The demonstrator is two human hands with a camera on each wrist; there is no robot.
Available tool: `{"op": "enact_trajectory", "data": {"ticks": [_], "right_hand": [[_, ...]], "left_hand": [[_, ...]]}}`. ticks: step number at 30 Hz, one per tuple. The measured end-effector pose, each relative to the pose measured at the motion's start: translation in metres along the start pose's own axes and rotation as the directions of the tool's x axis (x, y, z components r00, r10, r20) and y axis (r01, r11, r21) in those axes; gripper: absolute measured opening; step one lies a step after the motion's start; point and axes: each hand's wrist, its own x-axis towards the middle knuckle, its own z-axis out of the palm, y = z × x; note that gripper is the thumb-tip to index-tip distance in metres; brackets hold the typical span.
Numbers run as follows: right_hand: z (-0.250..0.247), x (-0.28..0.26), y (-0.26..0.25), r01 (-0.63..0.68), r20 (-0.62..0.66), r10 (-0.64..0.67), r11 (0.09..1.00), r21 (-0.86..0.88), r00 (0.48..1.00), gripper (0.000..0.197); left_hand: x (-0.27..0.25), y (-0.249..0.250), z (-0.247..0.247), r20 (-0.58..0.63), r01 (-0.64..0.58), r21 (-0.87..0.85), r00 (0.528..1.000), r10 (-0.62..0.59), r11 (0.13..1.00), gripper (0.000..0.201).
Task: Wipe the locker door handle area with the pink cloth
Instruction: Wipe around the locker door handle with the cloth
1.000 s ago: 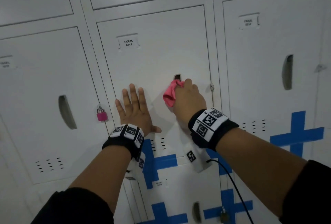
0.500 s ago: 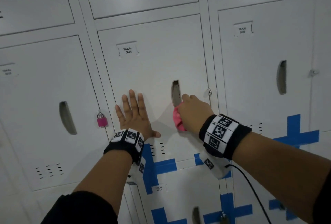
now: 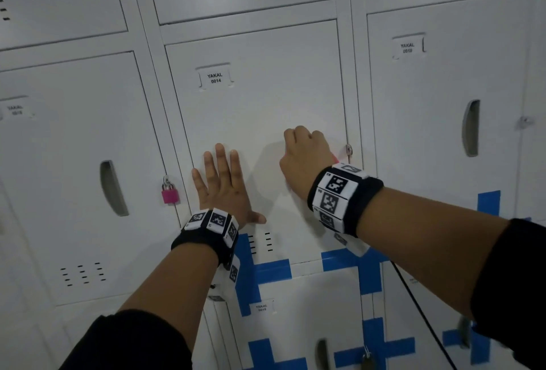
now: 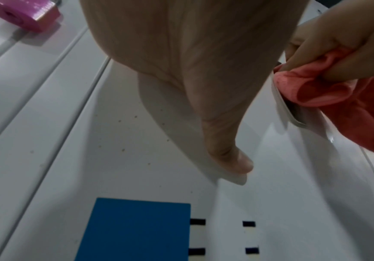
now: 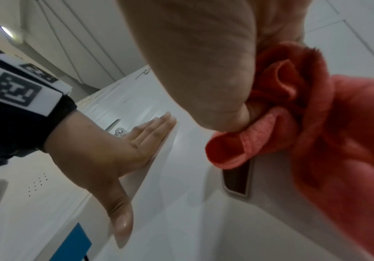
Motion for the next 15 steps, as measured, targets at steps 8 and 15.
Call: {"op": "enact_trajectory", "data": {"ticks": [8,15], "right_hand": [[0.015,-0.010,-0.012,0.048,0.091,-0.049,0.999,0.014,0.995,0.022],[0.035,-0.014,0.011,0.074,-0.016,-0.074,0.926,0.369,0.997,0.022]], "left_hand": [[0.001,-0.002,0.002,-0.011,-0.002,0.008,1.000,0.002,1.000,0.155],[0.001,-0.003,0.003,-0.009,-0.013,0.001,1.000,0.013,1.000,0.157]]}}
